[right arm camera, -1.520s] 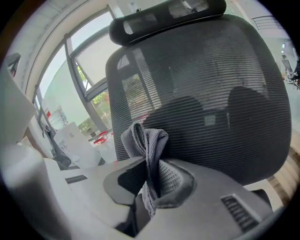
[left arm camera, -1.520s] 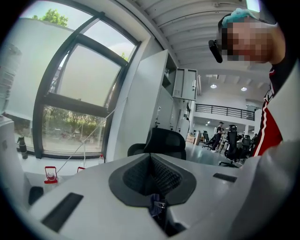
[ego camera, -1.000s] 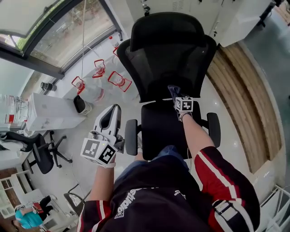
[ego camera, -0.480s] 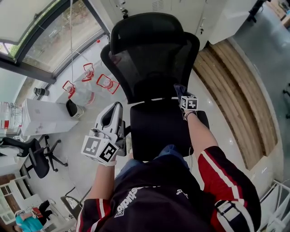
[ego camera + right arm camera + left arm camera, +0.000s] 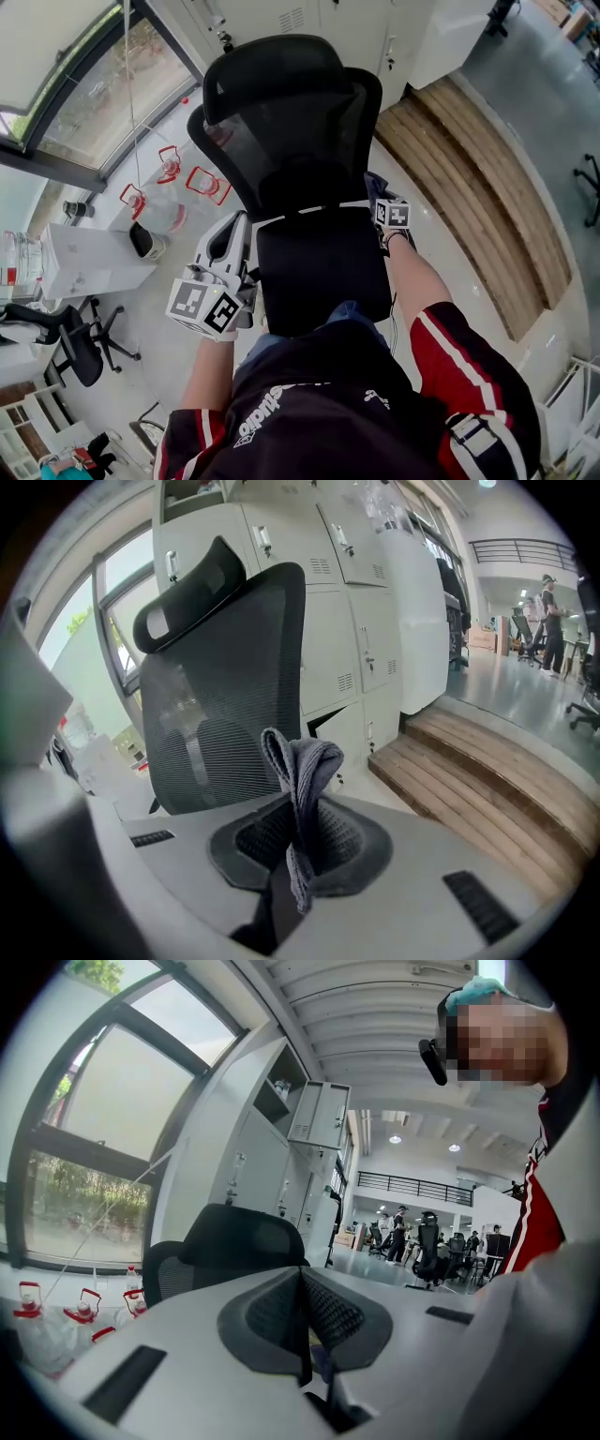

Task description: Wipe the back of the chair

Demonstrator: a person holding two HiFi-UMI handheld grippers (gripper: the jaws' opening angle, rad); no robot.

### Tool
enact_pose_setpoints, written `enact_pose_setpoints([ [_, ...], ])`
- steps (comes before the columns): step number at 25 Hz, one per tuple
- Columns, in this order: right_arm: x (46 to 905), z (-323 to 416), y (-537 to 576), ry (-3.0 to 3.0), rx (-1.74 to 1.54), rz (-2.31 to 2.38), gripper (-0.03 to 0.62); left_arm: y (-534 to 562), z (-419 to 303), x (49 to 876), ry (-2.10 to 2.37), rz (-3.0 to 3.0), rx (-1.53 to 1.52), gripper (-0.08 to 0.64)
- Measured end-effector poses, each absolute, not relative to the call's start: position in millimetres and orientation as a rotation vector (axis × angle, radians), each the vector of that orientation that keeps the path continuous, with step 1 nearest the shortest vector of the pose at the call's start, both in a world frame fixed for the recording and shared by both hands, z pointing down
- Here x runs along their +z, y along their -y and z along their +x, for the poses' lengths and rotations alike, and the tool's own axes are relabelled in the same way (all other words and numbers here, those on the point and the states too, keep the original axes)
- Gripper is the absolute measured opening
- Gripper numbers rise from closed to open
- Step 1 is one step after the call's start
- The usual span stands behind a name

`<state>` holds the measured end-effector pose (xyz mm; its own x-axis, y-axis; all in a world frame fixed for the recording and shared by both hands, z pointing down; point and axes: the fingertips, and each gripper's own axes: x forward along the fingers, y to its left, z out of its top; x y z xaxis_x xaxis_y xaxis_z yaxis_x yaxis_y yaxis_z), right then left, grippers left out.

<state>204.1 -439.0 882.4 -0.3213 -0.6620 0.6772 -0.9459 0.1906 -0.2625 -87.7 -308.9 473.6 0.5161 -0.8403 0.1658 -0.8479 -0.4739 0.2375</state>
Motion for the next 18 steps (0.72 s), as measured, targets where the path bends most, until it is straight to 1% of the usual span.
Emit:
enact_pose_setpoints([
  [4,854.0,213.4,427.5,2.103,0.837,1.5,0.057,303.0,-81.3,457.8,1.428,2.541,0.058,0.023],
  [9,786.6,200.6,404.1,2.156,0.722,1.506,0.057,289.1,-83.9,435.4,1.436,2.559,0.05,0.023],
  [12,726.1,174.5,389.3,2.236,0.612,1.479,0.057,279.1,-86.7,426.8,1.448,2.569,0.082,0.023],
  [18,586.9,90.2,347.2,2.498,0.438,1.322,0.057,269.9,-100.2,407.9,1.5,2.545,0.048,0.025],
])
